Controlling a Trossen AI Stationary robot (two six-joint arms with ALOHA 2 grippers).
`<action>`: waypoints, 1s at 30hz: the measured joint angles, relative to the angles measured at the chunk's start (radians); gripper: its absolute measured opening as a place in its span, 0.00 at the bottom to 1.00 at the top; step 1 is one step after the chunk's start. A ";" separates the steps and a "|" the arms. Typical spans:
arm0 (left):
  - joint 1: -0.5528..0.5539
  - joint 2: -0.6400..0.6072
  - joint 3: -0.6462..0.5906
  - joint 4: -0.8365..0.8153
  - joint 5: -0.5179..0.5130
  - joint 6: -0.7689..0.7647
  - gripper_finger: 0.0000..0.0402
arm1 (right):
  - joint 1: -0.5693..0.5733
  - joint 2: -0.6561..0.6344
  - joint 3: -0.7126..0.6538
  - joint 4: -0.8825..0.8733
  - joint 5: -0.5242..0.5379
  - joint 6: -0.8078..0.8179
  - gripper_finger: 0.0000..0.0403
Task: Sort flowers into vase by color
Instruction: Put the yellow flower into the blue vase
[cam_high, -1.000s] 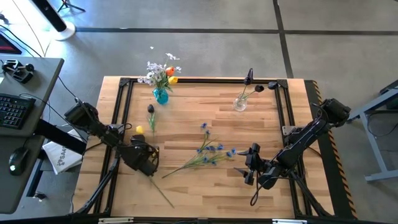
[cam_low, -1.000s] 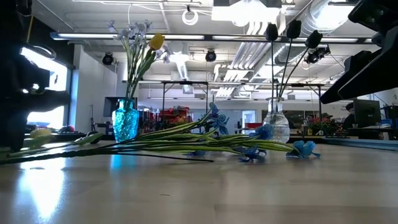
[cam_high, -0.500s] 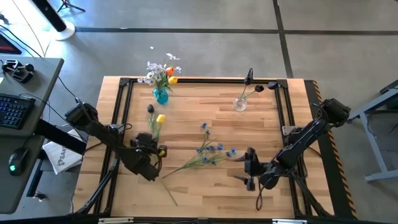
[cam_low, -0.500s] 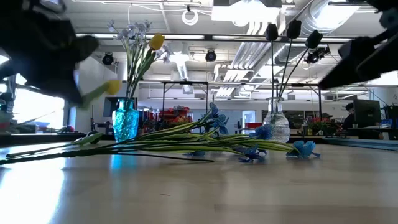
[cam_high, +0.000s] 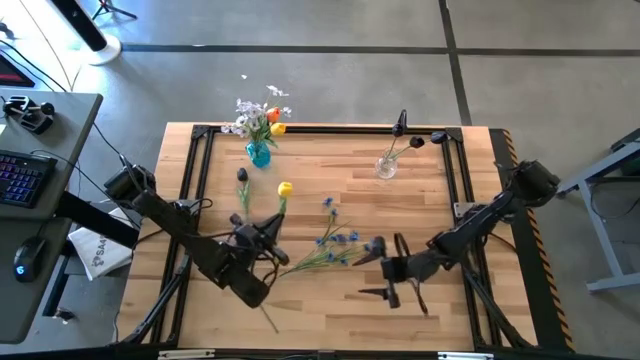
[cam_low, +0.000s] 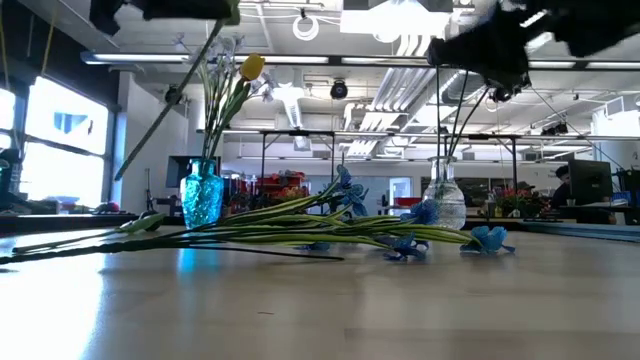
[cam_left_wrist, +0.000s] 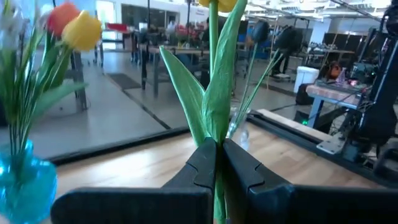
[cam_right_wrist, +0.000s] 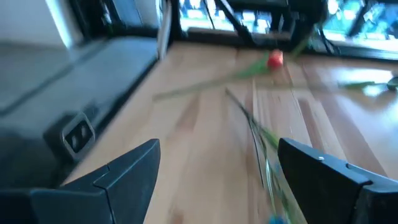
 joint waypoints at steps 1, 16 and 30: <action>0.000 0.000 0.000 0.089 -0.005 0.101 0.00 | -0.016 0.015 0.000 0.053 -0.025 -0.010 0.80; 0.075 0.194 0.001 1.381 0.716 1.325 0.00 | -0.111 0.313 0.077 0.521 -0.262 -0.033 0.73; 0.121 0.275 0.001 1.624 0.939 1.450 0.00 | -0.086 0.334 0.126 0.511 -0.055 -0.041 0.13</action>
